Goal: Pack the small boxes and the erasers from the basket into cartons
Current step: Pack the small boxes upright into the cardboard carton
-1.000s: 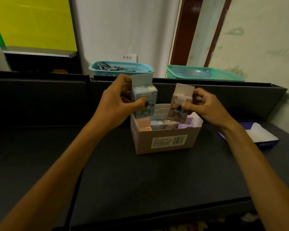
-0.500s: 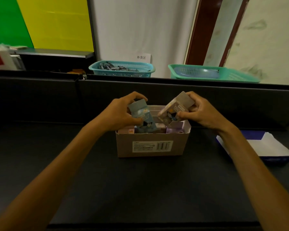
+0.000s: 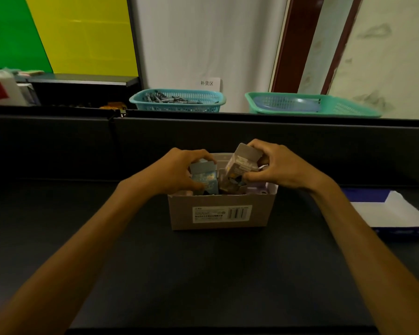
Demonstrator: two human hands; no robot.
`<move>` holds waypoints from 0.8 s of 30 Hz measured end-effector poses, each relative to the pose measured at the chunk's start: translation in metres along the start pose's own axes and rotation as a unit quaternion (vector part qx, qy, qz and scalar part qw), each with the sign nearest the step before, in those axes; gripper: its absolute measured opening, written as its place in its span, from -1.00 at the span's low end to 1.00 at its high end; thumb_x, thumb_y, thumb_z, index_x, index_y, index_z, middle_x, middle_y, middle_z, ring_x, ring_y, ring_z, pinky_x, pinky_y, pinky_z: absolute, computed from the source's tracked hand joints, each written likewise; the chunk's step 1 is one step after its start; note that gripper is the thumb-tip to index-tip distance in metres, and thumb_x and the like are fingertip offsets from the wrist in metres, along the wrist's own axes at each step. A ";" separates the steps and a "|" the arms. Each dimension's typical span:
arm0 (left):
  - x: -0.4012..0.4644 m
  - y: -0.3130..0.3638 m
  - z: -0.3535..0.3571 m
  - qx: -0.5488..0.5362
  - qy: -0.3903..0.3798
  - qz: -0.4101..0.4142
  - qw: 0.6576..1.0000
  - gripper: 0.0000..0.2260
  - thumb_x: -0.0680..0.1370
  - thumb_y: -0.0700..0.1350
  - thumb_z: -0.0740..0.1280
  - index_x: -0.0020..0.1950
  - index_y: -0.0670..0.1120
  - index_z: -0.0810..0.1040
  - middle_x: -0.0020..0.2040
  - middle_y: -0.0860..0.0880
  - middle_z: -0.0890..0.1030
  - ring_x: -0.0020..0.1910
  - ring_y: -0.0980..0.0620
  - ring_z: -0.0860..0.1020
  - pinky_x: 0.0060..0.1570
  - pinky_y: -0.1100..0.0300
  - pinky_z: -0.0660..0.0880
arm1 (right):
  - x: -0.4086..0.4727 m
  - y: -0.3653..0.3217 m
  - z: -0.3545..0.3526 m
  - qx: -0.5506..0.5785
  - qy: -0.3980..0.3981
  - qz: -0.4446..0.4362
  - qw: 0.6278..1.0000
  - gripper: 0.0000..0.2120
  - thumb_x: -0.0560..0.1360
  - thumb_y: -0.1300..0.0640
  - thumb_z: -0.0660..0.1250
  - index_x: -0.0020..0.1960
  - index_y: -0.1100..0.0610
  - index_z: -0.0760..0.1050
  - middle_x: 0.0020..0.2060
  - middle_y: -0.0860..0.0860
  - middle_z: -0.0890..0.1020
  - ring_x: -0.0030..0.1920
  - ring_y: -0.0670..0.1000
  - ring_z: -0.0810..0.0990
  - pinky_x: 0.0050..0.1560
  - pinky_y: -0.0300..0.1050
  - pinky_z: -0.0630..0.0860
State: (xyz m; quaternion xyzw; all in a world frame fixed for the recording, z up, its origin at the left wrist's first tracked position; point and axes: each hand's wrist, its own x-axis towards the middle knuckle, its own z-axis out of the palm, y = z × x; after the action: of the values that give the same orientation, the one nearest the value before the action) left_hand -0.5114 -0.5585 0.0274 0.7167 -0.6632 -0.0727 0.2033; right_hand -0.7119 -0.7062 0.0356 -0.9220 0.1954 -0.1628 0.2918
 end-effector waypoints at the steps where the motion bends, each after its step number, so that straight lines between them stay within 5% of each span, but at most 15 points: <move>1: 0.001 0.000 0.001 0.004 -0.002 0.000 1.000 -0.49 0.42 -0.10 0.45 0.31 0.13 0.36 0.06 0.14 0.45 -0.22 0.32 0.43 -0.33 0.43 0.38 | 0.000 -0.001 0.000 -0.006 -0.006 0.004 1.000 -0.60 0.39 0.12 0.48 0.14 -0.07 0.39 -0.02 -0.22 0.52 -0.01 -0.23 0.54 -0.15 -0.41 0.45; 5: 0.004 -0.001 0.005 0.027 -0.019 -0.002 0.999 -0.46 0.41 -0.07 0.47 0.33 0.15 0.36 0.03 0.14 0.45 -0.23 0.25 0.48 -0.30 0.41 0.41 | 0.002 -0.004 0.004 -0.041 -0.046 0.026 0.998 -0.58 0.37 0.11 0.49 0.14 -0.08 0.41 0.00 -0.18 0.54 -0.02 -0.22 0.55 -0.16 -0.40 0.46; 8: 0.011 -0.003 0.012 0.065 -0.024 0.005 0.998 -0.47 0.38 -0.02 0.49 0.31 0.15 0.40 0.09 0.07 0.55 -0.09 0.16 0.53 -0.06 0.25 0.52 | 0.005 -0.011 0.011 -0.088 -0.077 0.032 0.993 -0.54 0.39 0.13 0.49 0.22 -0.03 0.42 -0.03 -0.17 0.52 -0.03 -0.18 0.54 -0.13 -0.36 0.46; 13: 0.018 -0.002 0.019 0.108 -0.028 0.022 0.994 -0.50 0.40 -0.02 0.47 0.31 0.11 0.43 0.15 0.04 0.56 0.05 0.13 0.52 0.13 0.13 0.49 | 0.014 -0.016 0.024 -0.214 -0.084 0.026 0.973 -0.66 0.42 0.06 0.46 0.17 0.00 0.50 0.09 -0.05 0.58 0.07 -0.08 0.52 0.14 -0.03 0.51; 24: 0.016 -0.005 0.020 0.099 -0.060 0.019 0.993 -0.65 0.45 -0.09 0.43 0.22 0.01 0.51 0.14 0.03 0.58 0.05 0.16 0.51 0.02 0.31 0.45 | 0.025 -0.012 0.027 -0.239 -0.095 0.023 0.966 -0.69 0.40 0.00 0.46 0.12 -0.01 0.52 -0.09 -0.18 0.47 -0.07 -0.19 0.42 -0.08 -0.28 0.31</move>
State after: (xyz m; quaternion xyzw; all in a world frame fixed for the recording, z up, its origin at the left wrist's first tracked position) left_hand -0.5125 -0.5775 0.0102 0.7146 -0.6919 -0.0453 0.0924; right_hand -0.6757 -0.6956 0.0266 -0.9715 0.2211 -0.0163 0.0837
